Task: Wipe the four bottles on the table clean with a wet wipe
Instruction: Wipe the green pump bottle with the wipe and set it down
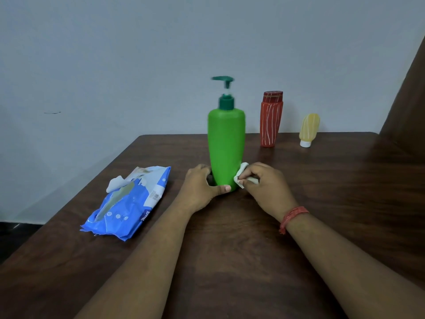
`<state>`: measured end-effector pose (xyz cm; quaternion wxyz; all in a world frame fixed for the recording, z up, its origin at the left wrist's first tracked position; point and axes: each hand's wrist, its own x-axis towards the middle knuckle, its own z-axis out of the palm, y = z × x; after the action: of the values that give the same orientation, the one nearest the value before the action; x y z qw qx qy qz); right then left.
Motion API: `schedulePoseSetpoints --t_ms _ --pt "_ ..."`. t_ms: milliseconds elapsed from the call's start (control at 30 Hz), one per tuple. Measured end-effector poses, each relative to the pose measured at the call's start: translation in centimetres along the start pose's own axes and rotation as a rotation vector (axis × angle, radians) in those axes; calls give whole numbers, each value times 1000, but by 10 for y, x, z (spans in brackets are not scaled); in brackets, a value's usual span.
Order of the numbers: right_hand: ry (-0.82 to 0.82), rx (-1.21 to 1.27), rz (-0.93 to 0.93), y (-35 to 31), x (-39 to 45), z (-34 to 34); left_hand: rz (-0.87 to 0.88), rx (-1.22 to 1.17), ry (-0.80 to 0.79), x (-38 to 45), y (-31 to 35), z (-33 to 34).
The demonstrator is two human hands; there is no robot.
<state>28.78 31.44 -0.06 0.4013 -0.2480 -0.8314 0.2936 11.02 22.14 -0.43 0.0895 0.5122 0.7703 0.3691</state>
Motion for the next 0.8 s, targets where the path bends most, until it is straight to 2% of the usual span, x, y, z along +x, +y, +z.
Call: schedulePoseSetpoints --t_ms 100,267,400,533,667,800 --pt "-27 -46 -29 0 0 2 -10 77 18 -1 0 -1" --pt "-30 -64 -21 2 0 0 -36 35 37 -4 3 0" --pt "61 -37 35 7 3 -7 -141 18 144 -18 7 7" --pt "170 15 134 14 7 -14 -198 224 233 -33 23 19" --pt "193 49 188 16 10 -14 -266 316 323 -36 43 38" --pt "205 66 165 13 7 -14 -344 301 373 -28 57 49"
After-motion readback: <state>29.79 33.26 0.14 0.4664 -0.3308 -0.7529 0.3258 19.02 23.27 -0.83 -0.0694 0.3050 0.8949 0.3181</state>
